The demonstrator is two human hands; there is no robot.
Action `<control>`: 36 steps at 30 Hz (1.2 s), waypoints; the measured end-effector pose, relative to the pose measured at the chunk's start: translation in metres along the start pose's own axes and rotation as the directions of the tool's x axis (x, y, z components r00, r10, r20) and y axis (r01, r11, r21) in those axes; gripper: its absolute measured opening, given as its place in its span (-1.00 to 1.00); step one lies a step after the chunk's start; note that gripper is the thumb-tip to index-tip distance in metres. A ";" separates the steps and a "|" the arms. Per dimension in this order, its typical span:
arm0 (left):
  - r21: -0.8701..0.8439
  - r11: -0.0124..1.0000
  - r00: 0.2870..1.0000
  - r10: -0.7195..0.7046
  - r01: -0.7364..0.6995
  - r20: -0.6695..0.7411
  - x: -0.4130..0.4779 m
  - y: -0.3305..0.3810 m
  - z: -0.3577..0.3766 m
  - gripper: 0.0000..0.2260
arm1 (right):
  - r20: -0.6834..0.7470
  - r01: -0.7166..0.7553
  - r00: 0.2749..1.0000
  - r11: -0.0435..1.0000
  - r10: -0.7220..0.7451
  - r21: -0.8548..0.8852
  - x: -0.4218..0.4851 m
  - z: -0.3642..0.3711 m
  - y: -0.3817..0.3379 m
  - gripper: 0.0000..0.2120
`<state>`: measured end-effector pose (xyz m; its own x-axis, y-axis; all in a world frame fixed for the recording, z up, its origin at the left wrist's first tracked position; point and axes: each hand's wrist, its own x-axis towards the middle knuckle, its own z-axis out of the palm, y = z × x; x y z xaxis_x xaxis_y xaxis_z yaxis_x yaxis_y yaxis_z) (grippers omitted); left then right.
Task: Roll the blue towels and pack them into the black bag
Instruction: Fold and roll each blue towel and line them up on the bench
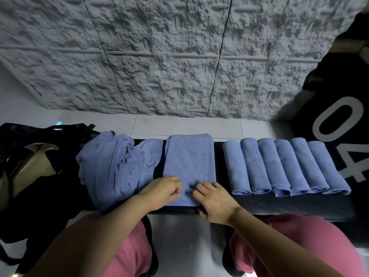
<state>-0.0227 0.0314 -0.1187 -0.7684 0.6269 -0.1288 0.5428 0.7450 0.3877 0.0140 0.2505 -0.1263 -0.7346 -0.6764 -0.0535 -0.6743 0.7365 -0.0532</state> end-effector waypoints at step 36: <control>0.399 0.916 0.984 0.040 0.033 -0.174 -0.016 -0.016 0.012 -0.72 | -0.287 -0.309 0.923 0.938 0.256 -0.159 -0.009 0.027 0.018 -0.81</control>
<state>-0.0149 0.0121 -0.1344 -0.7930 0.6074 0.0473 0.6076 0.7941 -0.0128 0.0109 0.2700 -0.1538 -0.8721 -0.4353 0.2236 -0.4171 0.9001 0.1256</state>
